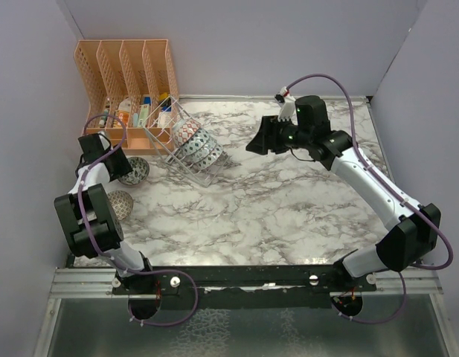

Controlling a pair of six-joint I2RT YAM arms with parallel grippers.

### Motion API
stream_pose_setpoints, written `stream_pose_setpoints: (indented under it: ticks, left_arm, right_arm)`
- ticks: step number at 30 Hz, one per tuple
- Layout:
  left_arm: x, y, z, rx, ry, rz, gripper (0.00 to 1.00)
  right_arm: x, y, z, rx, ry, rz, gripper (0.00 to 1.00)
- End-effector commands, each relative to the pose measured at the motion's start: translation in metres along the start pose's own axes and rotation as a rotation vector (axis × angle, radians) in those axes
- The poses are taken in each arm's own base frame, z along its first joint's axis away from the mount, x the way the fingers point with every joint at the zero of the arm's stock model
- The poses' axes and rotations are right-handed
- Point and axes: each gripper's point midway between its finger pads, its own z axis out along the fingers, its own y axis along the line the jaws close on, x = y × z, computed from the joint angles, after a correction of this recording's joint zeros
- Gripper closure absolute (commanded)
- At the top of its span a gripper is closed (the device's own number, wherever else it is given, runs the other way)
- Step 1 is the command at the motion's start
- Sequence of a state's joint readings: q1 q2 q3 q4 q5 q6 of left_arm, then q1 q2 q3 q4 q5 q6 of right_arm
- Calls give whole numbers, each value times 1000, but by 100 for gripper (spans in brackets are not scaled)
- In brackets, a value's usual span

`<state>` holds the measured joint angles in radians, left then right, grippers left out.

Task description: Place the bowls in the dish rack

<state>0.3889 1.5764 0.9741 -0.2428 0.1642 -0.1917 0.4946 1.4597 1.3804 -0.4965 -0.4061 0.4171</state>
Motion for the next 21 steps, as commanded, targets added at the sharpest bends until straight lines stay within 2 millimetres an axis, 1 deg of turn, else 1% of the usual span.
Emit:
stream_pose_setpoints:
  ticks: [1,6,9,13,16,17,19,21]
  left_arm:
    - [-9,3,9,-5,-9,22,44]
    - [2,5,19,5,26,29,59]
    - [8,5,21,11,38,33,63]
    - [10,3,20,21,35,37,77]
    - [9,2,19,26,33,30,96]
    - [7,1,18,29,29,27,100]
    - [4,-2,15,38,26,19,100]
    - [-3,-5,9,43,15,17,100]
  right_arm:
    - [1,-4,0,-7,2,15,38]
    - [-1,-7,0,1,3,18,38]
    - [-2,-9,1,4,3,18,38]
    - [-3,-9,3,0,7,19,38]
    - [-4,-6,3,-14,6,14,39]
    - [-5,-5,2,-24,5,5,39]
    - [-7,1,1,-50,-1,-19,39]
    - [-11,6,-2,-78,-14,-57,40]
